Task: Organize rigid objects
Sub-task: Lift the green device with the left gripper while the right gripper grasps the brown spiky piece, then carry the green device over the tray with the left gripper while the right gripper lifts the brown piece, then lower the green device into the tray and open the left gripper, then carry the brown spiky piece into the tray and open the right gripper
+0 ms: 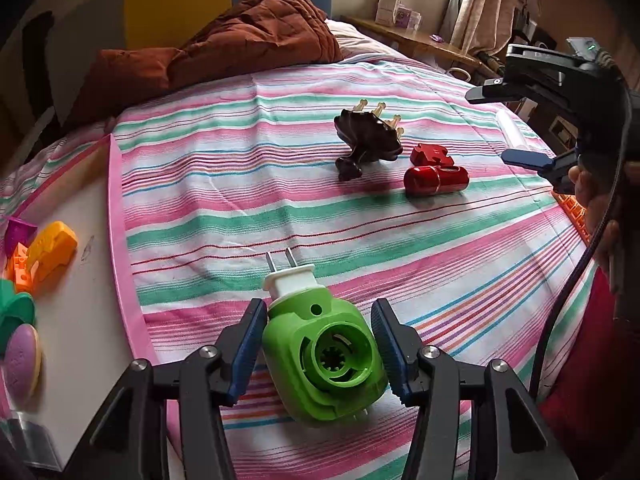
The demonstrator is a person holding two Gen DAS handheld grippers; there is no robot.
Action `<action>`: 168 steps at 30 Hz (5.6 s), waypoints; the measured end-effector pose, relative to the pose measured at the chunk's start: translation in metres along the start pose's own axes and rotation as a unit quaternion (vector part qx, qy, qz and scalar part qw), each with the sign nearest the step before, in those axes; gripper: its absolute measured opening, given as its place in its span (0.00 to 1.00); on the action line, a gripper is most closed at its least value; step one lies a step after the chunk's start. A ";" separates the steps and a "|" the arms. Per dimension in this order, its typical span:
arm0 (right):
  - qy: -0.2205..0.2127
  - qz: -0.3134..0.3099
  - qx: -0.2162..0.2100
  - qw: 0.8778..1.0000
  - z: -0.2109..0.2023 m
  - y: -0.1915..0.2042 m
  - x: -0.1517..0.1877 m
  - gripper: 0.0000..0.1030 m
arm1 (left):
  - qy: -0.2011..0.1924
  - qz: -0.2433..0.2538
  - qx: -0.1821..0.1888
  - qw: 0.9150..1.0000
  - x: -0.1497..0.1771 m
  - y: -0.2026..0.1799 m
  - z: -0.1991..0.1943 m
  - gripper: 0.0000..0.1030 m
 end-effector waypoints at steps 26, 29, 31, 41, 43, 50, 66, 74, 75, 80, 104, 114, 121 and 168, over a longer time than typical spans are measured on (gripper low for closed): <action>0.085 -0.145 -0.028 0.985 0.054 0.086 0.029 0.75 | -0.041 0.007 -0.003 0.999 0.008 0.002 0.016 0.51; 0.106 -0.155 -0.019 0.982 0.072 0.092 0.031 0.75 | -0.041 0.006 -0.003 0.999 0.008 0.001 0.016 0.51; 0.114 -0.170 -0.005 0.979 0.083 0.094 0.033 0.71 | -0.040 0.004 -0.003 0.999 0.008 0.001 0.016 0.51; 0.120 -0.230 -0.010 0.966 0.075 0.099 0.050 0.55 | -0.040 -0.006 -0.001 0.999 0.008 0.000 0.014 0.51; 0.129 -0.219 -0.029 0.967 0.076 0.101 0.051 0.55 | -0.035 -0.012 0.000 0.999 0.007 0.000 0.013 0.51; 0.123 -0.231 -0.010 0.965 0.076 0.100 0.047 0.55 | -0.025 -0.020 0.004 0.999 0.011 -0.007 0.004 0.51; 0.106 -0.290 0.038 0.950 0.079 0.102 0.046 0.43 | -0.069 -0.029 0.030 0.997 0.009 -0.005 -0.071 0.51; 0.104 -0.312 0.052 0.943 0.081 0.102 0.048 0.44 | -0.080 -0.059 0.030 0.995 0.013 0.024 -0.098 0.51; 0.105 -0.310 0.051 0.944 0.081 0.101 0.047 0.44 | -0.083 -0.062 0.026 0.994 0.013 0.028 -0.103 0.51; 0.108 -0.302 0.049 0.946 0.081 0.099 0.045 0.44 | -0.096 -0.084 0.017 0.992 0.016 0.051 -0.125 0.51; 0.096 -0.334 0.070 0.935 0.080 0.101 0.052 0.44 | -0.087 -0.204 -0.035 0.974 0.012 0.180 -0.125 0.51; 0.097 -0.336 0.073 0.934 0.082 0.101 0.052 0.44 | -0.051 -0.196 -0.030 0.979 -0.021 0.188 -0.077 0.51; 0.097 -0.339 0.074 0.933 0.082 0.103 0.052 0.44 | -0.027 -0.199 -0.048 0.978 -0.030 0.208 -0.039 0.51; 0.095 -0.339 0.078 0.933 0.082 0.102 0.056 0.44 | -0.089 -0.124 -0.155 0.976 0.045 0.163 -0.117 0.52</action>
Point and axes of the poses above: each gripper's, at about its wrist camera, not at the fingertips, and z roughly the way its jaws point, y to its left, x to its underside, the point moved 8 cm from there along z, roughly the way its jaws point, and after that the axes turned 8 degrees about -z, right-handed, at the moved point
